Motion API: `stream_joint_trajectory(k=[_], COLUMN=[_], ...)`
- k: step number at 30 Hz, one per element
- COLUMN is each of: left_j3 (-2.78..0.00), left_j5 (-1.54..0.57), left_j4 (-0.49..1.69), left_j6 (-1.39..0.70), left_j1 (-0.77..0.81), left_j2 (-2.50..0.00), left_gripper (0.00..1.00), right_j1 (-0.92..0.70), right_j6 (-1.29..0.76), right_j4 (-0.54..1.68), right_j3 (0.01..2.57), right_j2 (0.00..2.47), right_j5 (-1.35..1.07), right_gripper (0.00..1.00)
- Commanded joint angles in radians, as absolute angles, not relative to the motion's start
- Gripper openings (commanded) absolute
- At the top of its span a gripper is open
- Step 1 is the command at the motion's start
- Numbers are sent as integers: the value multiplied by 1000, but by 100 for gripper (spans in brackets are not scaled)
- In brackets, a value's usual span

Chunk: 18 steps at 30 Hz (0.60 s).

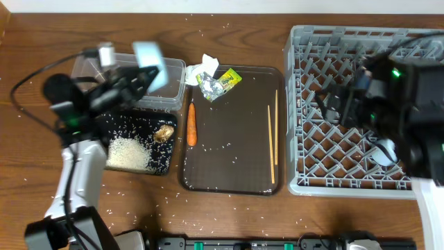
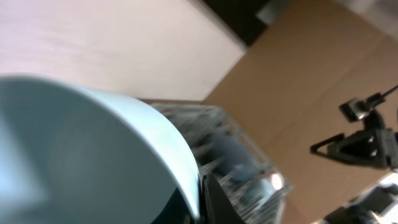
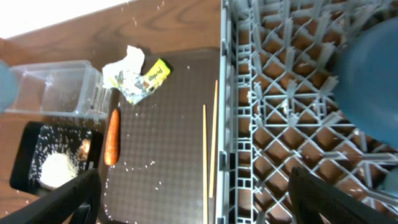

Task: Sort waste into correct bins and load items into the dishwasher rack
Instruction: 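Carry the white bowl right and hand it to the right gripper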

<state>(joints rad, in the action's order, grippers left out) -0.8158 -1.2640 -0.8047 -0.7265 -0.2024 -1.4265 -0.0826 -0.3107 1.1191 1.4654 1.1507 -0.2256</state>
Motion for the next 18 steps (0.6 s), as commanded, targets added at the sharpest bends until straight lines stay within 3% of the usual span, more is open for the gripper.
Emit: stream_joint_trajectory(k=[1,8,18], left_j3=[-820,-834,-1060], left_j5=[-1081,-785,-785], left_j4=[-859,-862,-1053], left_j6=[-994,-1054,-1177], left_j1=[-58,268,538], left_j2=[-1420,-1503,-1863], left_gripper=[6,6,6], right_j1=[-48,-30,-30], right_j6=[-314,-318,-318], right_j4=[1128,1138,1158], right_j3=[1477,1477,1477], right_j2=[1108,1085,1093], right_j5=[-221,-220,-220], right_gripper=[87,87,87])
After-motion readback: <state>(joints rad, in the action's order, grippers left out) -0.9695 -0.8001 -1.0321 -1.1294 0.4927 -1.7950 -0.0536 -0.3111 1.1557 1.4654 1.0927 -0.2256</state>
